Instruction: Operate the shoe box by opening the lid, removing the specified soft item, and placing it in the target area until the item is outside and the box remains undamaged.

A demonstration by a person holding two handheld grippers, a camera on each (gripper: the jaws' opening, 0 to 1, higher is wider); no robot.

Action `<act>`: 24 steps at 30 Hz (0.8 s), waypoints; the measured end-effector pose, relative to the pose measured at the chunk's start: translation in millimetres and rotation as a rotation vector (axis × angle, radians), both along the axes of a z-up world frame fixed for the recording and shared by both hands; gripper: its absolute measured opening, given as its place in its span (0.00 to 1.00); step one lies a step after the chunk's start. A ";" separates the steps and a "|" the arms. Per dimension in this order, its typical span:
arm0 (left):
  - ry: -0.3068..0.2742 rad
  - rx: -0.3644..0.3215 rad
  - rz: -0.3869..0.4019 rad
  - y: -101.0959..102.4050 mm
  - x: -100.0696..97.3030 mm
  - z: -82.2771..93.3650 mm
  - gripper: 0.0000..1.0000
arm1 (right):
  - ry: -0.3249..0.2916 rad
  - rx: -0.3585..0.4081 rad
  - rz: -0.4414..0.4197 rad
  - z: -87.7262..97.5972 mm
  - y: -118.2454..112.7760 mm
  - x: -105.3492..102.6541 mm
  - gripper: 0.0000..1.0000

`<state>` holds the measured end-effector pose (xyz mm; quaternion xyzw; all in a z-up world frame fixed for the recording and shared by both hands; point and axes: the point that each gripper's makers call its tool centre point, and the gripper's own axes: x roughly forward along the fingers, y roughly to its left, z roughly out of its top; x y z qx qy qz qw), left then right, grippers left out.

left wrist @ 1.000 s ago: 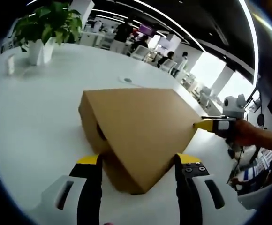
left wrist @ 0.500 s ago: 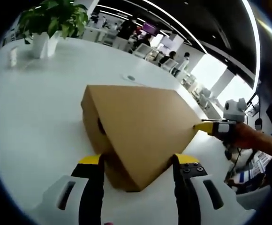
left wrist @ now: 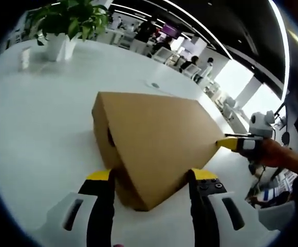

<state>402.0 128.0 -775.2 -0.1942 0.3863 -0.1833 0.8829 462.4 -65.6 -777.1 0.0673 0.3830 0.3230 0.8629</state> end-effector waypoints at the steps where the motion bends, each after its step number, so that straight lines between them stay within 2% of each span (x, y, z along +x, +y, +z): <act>1: 0.002 0.001 0.000 2.3 -2.1 0.3 0.59 | 0.000 0.000 0.005 0.0 2.7 -1.4 0.65; 7: 0.012 0.007 0.013 19.4 -14.8 0.5 0.59 | 0.004 0.001 0.029 -1.0 23.3 -8.8 0.64; 15: 0.020 0.010 0.029 39.5 -29.7 1.2 0.59 | 0.014 -0.003 0.064 -3.9 40.6 -10.1 0.64; 24: 0.032 0.014 0.045 59.4 -43.8 1.1 0.59 | 0.018 -0.004 0.101 -5.8 62.9 -21.5 0.64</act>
